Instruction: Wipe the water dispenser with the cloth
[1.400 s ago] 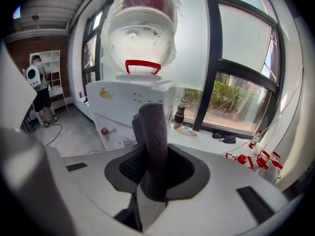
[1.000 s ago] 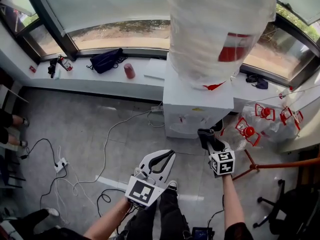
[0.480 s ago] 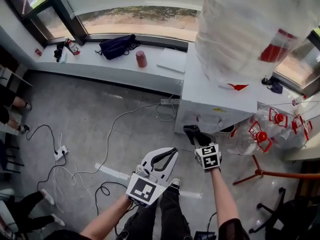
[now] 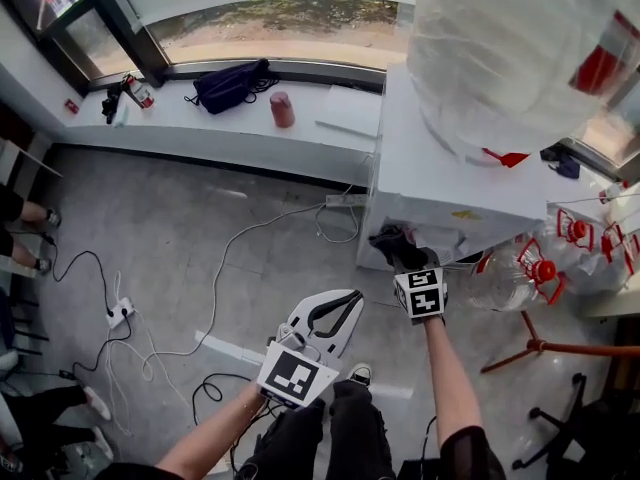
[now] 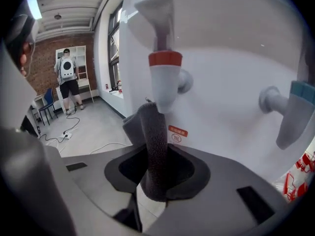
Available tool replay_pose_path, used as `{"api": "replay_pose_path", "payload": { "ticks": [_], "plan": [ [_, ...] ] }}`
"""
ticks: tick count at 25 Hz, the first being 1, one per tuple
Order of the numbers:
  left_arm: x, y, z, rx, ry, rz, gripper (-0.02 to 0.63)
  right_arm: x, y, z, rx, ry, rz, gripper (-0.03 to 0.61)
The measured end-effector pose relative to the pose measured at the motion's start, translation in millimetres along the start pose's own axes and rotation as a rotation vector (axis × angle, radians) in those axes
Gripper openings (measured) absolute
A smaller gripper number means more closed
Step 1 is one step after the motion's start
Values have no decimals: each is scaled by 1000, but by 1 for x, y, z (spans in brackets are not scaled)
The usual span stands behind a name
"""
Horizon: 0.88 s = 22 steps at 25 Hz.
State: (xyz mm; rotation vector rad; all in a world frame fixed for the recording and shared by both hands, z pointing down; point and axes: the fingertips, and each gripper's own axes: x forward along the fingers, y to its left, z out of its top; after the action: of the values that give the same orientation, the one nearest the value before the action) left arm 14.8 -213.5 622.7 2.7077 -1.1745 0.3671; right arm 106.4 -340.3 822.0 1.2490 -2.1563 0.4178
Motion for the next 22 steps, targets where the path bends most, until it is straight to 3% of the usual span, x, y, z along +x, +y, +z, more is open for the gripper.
{"api": "replay_pose_path", "payload": {
  "ticks": [10,15,22],
  "plan": [
    [24,-19,-10,14,7,-69,21,-17,-83,-39,57,27,-150,111],
    [35,-31,-8,18,-8,-88,21,-46,-138,-71,143,64,-268,110],
    [32,-43,-12,23,6,-108,21,-64,-150,-101,205,102,-304,110]
  ]
}}
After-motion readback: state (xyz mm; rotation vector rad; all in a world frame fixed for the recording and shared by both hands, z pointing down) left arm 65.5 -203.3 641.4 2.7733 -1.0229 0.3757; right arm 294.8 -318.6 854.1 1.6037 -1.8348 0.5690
